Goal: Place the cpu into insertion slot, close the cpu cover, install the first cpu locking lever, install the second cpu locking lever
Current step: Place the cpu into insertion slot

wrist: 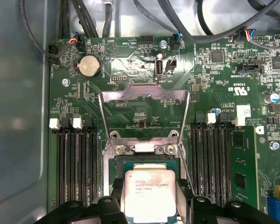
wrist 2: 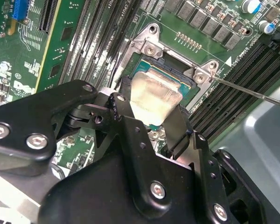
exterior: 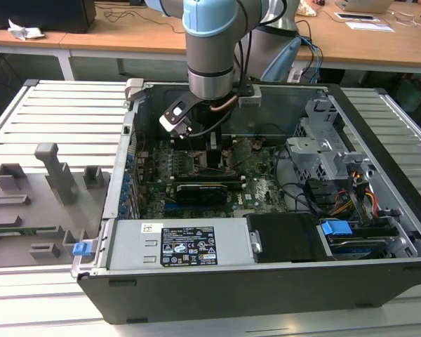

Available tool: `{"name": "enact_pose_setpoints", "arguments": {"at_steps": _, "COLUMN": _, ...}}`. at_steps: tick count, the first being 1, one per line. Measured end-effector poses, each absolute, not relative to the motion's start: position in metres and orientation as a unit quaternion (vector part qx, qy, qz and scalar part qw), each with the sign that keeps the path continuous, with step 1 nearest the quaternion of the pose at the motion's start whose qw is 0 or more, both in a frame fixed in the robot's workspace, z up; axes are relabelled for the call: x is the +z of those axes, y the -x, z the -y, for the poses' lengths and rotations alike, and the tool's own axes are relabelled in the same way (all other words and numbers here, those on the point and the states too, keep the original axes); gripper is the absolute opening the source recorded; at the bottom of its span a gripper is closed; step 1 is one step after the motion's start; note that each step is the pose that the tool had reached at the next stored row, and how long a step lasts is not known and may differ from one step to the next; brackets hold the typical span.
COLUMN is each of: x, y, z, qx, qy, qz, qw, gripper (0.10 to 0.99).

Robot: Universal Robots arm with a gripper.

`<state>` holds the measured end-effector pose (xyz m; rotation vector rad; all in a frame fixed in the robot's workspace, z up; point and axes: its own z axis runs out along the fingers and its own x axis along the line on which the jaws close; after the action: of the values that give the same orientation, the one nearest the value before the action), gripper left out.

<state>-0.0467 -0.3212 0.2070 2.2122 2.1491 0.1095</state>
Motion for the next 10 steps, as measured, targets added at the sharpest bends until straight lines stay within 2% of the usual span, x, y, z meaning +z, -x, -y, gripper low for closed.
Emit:
{"name": "enact_pose_setpoints", "arguments": {"at_steps": 8, "x": 0.2024, "y": 0.0466, "z": 0.3189, "qx": 0.034, "qy": -0.716, "qz": -0.696, "qw": 0.029, "gripper": 0.525}}
{"name": "enact_pose_setpoints", "arguments": {"at_steps": 9, "x": 0.2023, "y": 0.0467, "z": 0.3189, "qx": 0.034, "qy": -0.716, "qz": -0.696, "qw": 0.029, "gripper": 0.537}}
{"name": "enact_pose_setpoints", "arguments": {"at_steps": 10, "x": 0.2024, "y": 0.0467, "z": 0.3189, "qx": 0.034, "qy": -0.716, "qz": -0.696, "qw": 0.029, "gripper": 0.596}}
